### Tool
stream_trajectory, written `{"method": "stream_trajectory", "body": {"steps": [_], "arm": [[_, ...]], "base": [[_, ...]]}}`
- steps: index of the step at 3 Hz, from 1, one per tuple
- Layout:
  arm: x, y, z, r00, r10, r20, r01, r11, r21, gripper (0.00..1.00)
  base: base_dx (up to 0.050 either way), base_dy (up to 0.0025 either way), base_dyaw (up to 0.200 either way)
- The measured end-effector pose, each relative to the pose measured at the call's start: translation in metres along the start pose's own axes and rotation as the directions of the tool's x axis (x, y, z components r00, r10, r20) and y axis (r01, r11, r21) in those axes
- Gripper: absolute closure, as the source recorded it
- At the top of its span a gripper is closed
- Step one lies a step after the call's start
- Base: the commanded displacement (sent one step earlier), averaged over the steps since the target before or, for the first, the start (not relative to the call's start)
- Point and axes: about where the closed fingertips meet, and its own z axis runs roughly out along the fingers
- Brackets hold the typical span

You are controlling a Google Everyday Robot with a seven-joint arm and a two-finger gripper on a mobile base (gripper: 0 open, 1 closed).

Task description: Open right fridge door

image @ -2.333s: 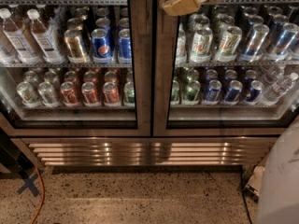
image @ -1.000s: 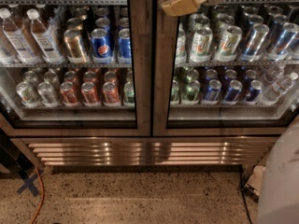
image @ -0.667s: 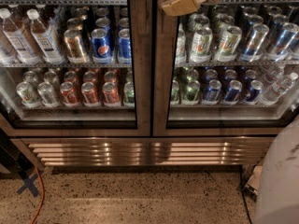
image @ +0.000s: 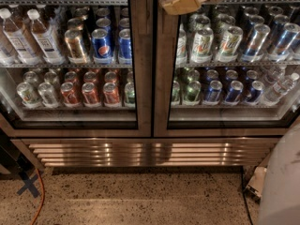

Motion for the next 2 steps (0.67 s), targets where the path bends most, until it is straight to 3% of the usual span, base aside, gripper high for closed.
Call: {"method": "stream_trajectory", "body": {"steps": [2], "arm": [[-0.0004, -0.0001, -0.0016, 1.000, 0.002, 0.004, -0.002, 0.9999, 0.011, 1.00]], "base": [[0.000, 0.00000, 0.000]]}}
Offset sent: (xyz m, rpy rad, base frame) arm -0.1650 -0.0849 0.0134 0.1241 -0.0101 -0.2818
